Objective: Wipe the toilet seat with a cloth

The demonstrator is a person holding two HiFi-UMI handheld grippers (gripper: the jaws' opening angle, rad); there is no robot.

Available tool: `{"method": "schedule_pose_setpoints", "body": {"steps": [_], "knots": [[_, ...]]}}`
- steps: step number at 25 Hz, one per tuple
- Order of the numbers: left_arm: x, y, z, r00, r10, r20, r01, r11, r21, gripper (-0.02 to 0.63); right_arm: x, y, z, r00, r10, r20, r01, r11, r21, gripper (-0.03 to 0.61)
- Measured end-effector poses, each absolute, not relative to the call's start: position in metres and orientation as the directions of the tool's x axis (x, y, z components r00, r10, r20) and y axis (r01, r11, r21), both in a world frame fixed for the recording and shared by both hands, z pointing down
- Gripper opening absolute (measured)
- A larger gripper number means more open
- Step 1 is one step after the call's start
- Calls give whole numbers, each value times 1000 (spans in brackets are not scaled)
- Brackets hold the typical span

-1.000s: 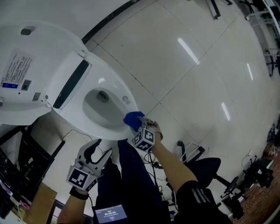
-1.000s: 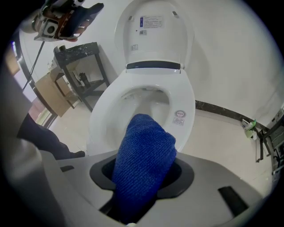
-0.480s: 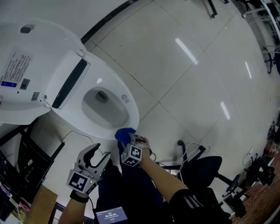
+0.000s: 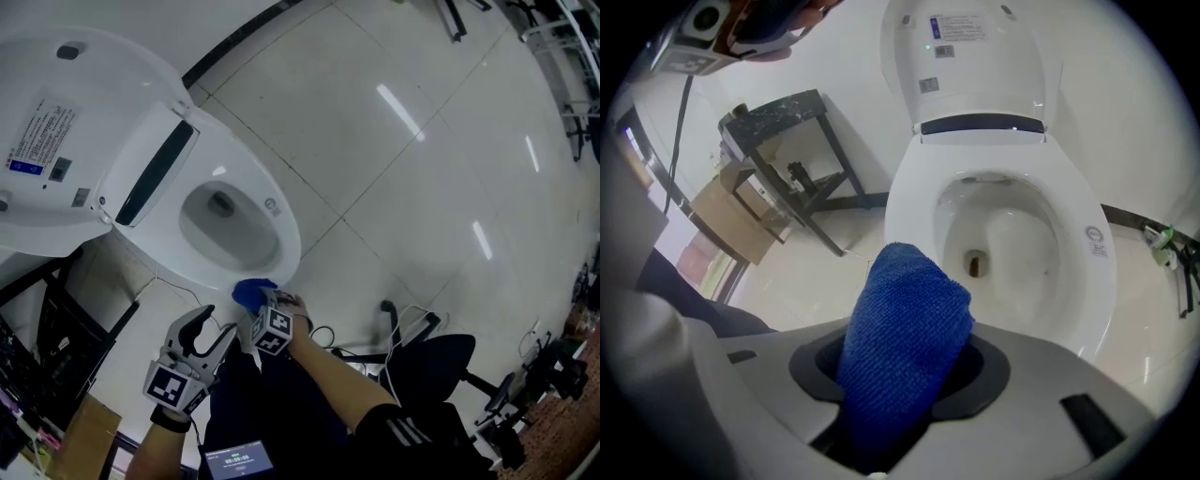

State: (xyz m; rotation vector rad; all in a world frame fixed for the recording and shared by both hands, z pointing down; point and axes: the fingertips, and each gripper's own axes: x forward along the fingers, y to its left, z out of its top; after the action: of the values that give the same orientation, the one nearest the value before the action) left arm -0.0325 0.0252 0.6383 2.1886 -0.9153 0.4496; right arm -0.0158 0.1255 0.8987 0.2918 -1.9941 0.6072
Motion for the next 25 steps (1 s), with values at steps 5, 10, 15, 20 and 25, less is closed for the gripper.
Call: {"method": "schedule_pose_setpoints", "body": {"steps": [5,10,15,20,25], "knots": [[-39,26,618,694,-491,527,-720,-506,476,212,-6,83,842,-598,-66,799,-529,781,-331,207],[-46,22,578,703,-526,478,-710,-539,453,212,26,19,748,-662,-235,712,-610,721,-330,209],[-58,32,521,718,-551,424,-695,-594,405,212,59,-7,650,-651,-392,650,-687,668,-286,210],[-82,70,453,735,-573,364,-678,-635,370,212,69,28,556,-605,-544,581,-779,556,-291,212],[-123,136,381,746,-595,298,-666,-672,323,212,51,90,450,-580,-667,467,-814,494,-306,207]]}}
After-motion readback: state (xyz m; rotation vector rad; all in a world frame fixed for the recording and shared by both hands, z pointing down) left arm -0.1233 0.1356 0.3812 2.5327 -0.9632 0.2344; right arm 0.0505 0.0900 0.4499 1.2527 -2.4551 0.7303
